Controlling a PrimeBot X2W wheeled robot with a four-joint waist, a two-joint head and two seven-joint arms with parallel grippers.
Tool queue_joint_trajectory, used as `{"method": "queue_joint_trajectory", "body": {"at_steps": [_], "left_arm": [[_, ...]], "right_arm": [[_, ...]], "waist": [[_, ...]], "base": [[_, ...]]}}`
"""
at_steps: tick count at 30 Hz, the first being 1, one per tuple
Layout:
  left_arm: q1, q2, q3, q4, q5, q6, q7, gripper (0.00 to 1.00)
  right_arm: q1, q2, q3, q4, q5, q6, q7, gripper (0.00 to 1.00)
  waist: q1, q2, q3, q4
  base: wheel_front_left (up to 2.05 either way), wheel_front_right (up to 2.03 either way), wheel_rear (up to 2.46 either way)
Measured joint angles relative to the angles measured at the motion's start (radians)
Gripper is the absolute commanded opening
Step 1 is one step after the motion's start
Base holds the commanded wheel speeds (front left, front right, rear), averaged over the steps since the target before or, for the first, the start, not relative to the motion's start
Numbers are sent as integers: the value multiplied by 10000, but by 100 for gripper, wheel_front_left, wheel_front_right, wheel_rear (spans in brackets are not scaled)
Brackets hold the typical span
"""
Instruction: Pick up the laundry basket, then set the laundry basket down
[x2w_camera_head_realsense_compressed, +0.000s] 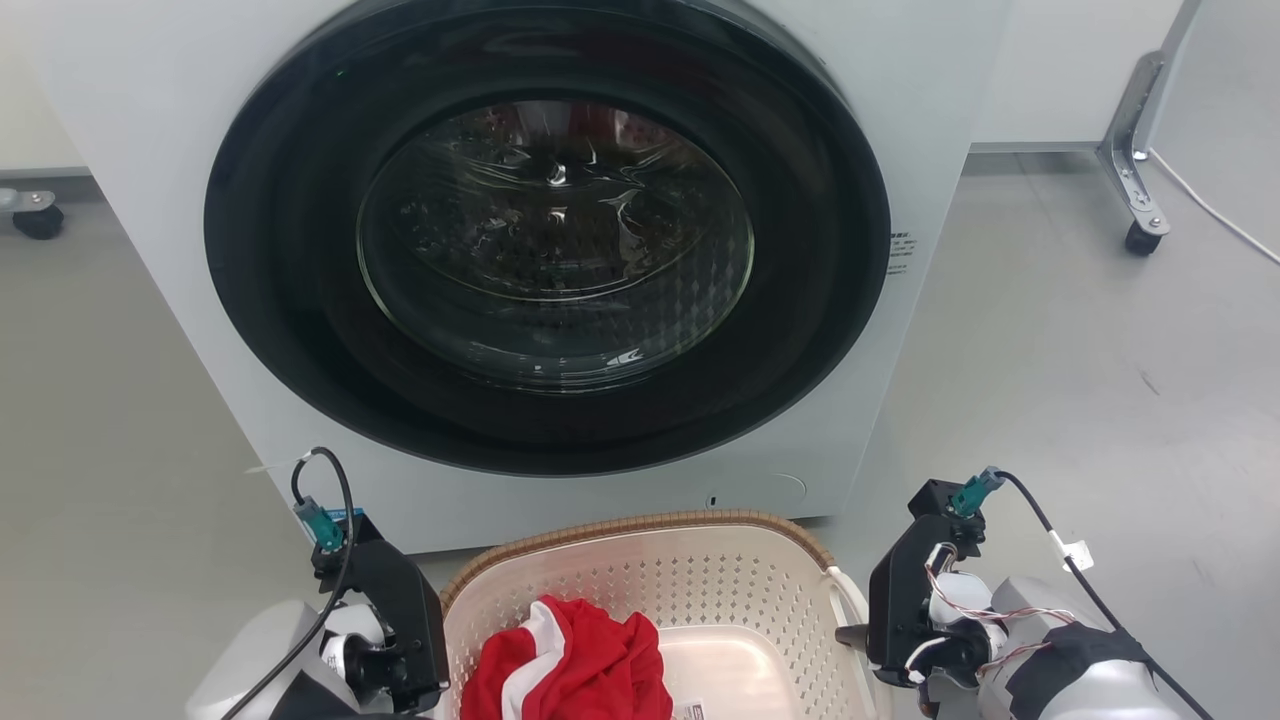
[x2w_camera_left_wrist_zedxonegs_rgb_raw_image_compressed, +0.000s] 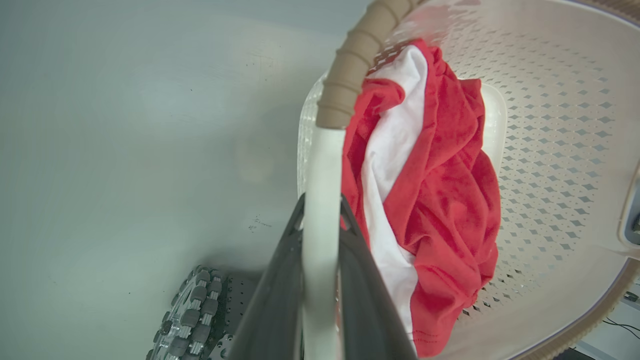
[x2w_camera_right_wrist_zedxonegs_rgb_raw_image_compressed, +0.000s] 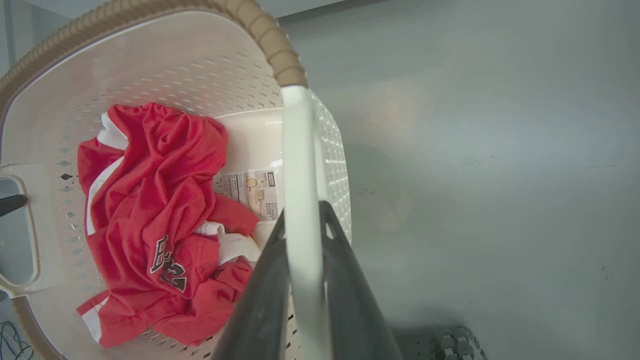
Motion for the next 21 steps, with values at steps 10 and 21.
{"method": "queue_joint_trajectory", "body": {"at_steps": [10, 21], "left_arm": [[14, 4, -6, 4, -15, 0, 0, 0], [17, 19, -12, 6, -31, 0, 0, 0]], "right_arm": [[1, -4, 132, 0, 105, 0, 4, 0], [0, -10, 238, 12, 339, 0, 2, 0]], "waist": [[0, 0, 65, 35], [0, 0, 104, 60]], "base": [[0, 0, 0], [0, 0, 0]]}}
